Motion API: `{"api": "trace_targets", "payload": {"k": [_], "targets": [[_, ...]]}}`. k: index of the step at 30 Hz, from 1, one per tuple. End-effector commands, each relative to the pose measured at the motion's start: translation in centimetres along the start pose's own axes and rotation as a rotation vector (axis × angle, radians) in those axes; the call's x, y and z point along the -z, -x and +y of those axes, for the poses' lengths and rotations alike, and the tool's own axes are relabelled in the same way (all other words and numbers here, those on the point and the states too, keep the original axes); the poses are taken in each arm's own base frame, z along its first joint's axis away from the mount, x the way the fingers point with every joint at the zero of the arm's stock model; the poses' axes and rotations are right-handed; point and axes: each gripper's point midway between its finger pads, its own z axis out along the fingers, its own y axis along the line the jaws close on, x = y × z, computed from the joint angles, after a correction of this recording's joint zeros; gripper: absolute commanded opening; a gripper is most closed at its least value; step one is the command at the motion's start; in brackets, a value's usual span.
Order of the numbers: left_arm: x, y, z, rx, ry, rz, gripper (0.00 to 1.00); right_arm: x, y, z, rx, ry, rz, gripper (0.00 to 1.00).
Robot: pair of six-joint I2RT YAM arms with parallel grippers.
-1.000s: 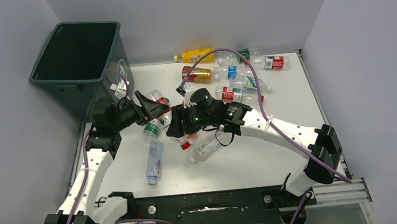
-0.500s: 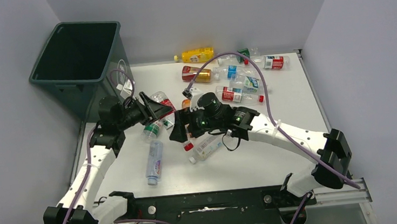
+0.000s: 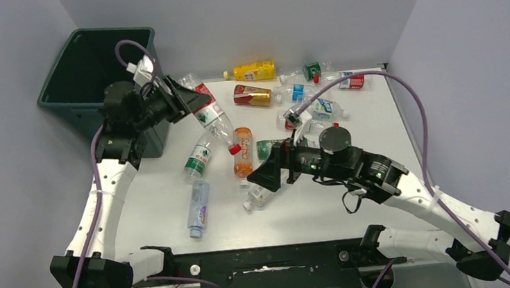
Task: Put the plastic bottles in the bin
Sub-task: Pick up the plastic bottle at the center of the board, then place the plastic bottle in the trash bin.
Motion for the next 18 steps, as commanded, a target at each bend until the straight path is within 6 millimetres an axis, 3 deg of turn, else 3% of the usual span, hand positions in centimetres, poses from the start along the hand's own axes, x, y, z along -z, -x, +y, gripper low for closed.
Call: {"api": "trace_targets", "payload": {"k": [1,5,10,14,18], "targets": [[1.9,6.0,-5.3,-0.138,-0.052,-0.137,0.44,2.3,-0.9,-0.8,0.005,-0.036,-0.006,0.98],[3.4,11.3,-6.9,-0.212,-0.034,-0.221,0.44,3.7,-1.6,-0.9,-0.006,-0.044,0.000,0.98],[6.9,18.9,-6.3,-0.325,0.075,-0.400,0.45,5.6,-2.2,-1.6,-0.051,-0.055,-0.060,0.98],[8.0,22.5,-5.5,-0.384,0.146,-0.474,0.45,6.9,-2.8,-2.2,-0.095,-0.060,-0.110,0.98],[10.0,25.7,-3.9,-0.390,0.171,-0.561,0.46,6.7,-3.5,-2.6,-0.106,-0.073,-0.087,0.98]]}}
